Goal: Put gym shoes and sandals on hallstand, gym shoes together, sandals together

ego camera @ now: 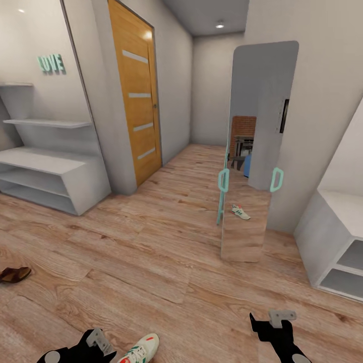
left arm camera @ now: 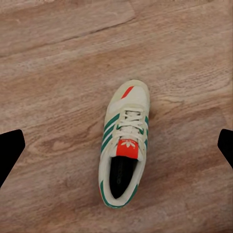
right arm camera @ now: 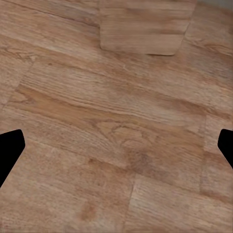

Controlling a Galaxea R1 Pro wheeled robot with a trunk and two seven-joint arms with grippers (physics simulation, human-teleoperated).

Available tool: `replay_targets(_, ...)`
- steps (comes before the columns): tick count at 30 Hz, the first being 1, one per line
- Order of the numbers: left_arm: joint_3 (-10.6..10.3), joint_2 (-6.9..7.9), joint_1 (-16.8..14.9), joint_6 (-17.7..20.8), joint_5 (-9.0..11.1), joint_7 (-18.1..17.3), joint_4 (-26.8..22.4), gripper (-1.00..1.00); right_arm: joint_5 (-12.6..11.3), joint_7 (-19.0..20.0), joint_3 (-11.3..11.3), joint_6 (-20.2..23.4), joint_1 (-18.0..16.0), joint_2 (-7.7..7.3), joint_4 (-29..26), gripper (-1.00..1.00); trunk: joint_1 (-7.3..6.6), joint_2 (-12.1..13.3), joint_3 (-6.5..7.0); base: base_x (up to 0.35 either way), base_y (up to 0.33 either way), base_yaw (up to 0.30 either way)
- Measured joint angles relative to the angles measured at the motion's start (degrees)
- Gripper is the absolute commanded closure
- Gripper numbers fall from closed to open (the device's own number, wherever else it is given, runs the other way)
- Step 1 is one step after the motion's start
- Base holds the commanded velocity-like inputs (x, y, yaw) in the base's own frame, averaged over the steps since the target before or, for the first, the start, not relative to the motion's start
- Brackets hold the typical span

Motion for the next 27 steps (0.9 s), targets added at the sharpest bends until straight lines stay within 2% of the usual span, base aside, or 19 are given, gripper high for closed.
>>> replay_targets(19,0.04,-0.28,-0.05,0.09,-0.05,-0.08,-0.07,-1.00,-0.01,-0.01,-0.06,0.03,0.00,0.00,0.28,-1.00,0.00,0.00,0.00,0.002,0.001,0.000)
replay_targets(27,0.05,-0.18,-0.08,0.32,-0.10,-0.33,-0.07,-1.00,-0.05,-0.09,-0.20,0.09,0.00,-0.08,0.26,-1.00,1.75,-3.19,-1.49,0.000,0.000,0.000)
